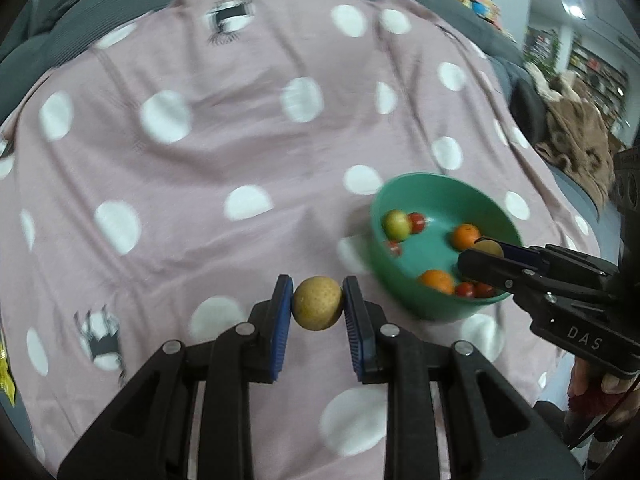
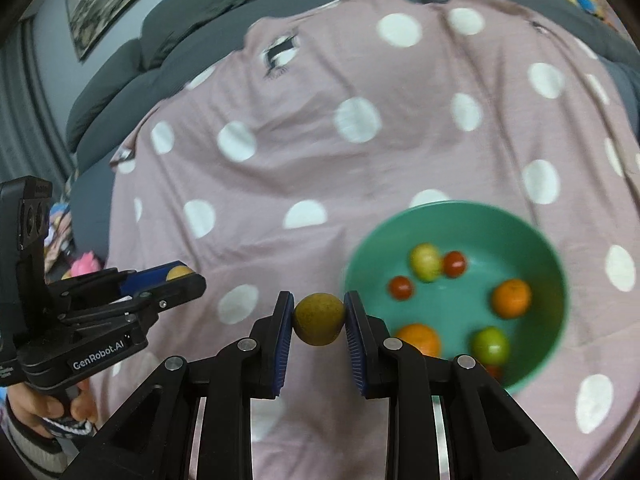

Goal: Organize fruits
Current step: 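Carry both held yellow fruits over the green bowl, then open both tools to drop the yellow fruits into the bowl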

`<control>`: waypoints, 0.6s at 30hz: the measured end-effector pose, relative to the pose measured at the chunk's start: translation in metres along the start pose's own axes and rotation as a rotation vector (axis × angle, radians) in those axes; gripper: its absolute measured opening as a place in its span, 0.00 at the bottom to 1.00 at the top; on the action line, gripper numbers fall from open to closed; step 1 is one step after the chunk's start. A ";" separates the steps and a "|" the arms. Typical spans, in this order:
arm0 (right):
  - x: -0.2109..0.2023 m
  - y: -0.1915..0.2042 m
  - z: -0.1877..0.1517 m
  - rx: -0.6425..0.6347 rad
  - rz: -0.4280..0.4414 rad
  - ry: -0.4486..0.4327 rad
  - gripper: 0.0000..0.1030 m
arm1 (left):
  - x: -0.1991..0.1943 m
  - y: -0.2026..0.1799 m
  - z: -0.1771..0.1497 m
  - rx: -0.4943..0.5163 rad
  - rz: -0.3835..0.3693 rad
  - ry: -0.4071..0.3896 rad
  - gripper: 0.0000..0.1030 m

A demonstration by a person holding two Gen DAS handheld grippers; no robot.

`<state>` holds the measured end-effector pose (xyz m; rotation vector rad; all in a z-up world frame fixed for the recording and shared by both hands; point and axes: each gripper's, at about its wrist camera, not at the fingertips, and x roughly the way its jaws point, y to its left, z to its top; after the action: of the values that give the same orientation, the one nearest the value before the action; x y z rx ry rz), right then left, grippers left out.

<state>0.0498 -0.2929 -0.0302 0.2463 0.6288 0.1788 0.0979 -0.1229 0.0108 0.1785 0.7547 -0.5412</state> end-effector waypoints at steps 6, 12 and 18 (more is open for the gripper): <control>-0.013 -0.038 -0.002 0.057 -0.057 -0.022 0.27 | 0.028 -0.044 0.022 0.073 -0.049 0.022 0.24; -0.015 -0.069 -0.003 0.093 -0.113 -0.001 0.27 | 0.066 -0.079 0.033 0.126 -0.069 0.074 0.24; -0.006 -0.091 -0.001 0.095 -0.169 0.047 0.27 | 0.100 -0.097 0.035 0.147 -0.069 0.136 0.25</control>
<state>0.0528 -0.3813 -0.0537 0.2795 0.7024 -0.0075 0.1281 -0.2574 -0.0300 0.3292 0.8559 -0.6558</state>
